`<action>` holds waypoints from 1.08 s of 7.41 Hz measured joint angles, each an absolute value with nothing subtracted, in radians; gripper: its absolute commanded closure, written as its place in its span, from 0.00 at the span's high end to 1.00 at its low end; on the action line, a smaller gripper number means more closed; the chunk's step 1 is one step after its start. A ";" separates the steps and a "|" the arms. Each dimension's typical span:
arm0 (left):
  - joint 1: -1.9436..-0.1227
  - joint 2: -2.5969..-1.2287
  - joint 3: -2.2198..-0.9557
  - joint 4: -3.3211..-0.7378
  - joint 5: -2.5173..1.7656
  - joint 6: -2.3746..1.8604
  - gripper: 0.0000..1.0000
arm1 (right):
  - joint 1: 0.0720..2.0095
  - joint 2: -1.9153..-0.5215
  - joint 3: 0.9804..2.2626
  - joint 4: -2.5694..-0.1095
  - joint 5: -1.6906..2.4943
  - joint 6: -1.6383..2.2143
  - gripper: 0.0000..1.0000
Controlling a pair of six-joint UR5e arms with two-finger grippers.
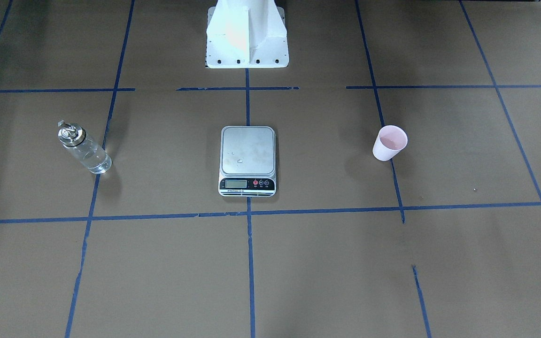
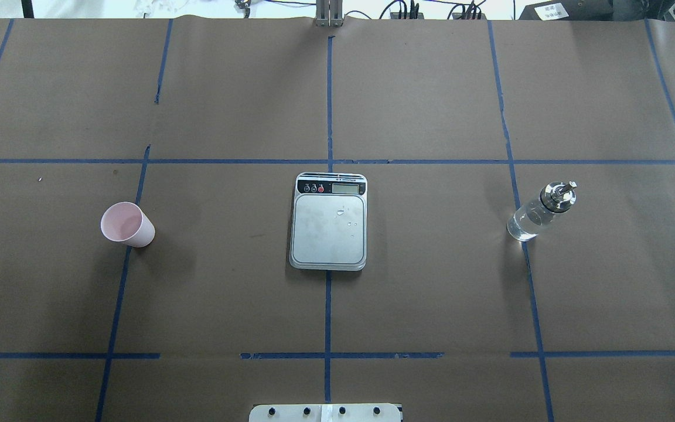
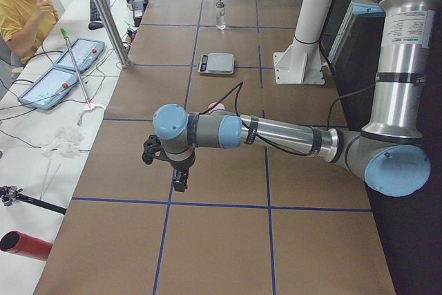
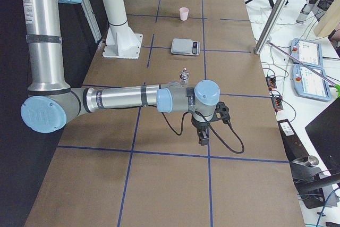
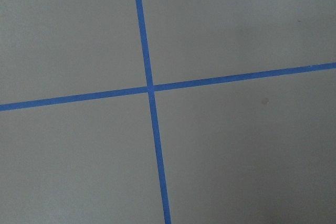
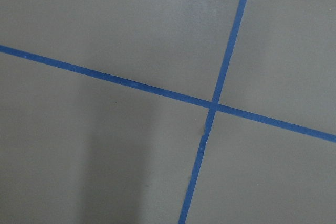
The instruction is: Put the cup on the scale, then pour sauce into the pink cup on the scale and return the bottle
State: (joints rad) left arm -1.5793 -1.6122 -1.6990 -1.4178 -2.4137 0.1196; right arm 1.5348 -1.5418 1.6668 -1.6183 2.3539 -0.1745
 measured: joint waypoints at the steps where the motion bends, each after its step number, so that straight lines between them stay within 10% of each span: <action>1: -1.579 -1.615 -1.703 -1.417 -2.414 0.120 1.00 | 1.534 -1.545 1.667 -1.621 2.354 -0.176 1.00; 8: -1.523 -1.618 -1.732 -1.480 -2.441 0.112 1.00 | 1.522 -1.554 1.676 -1.631 2.361 -0.181 1.00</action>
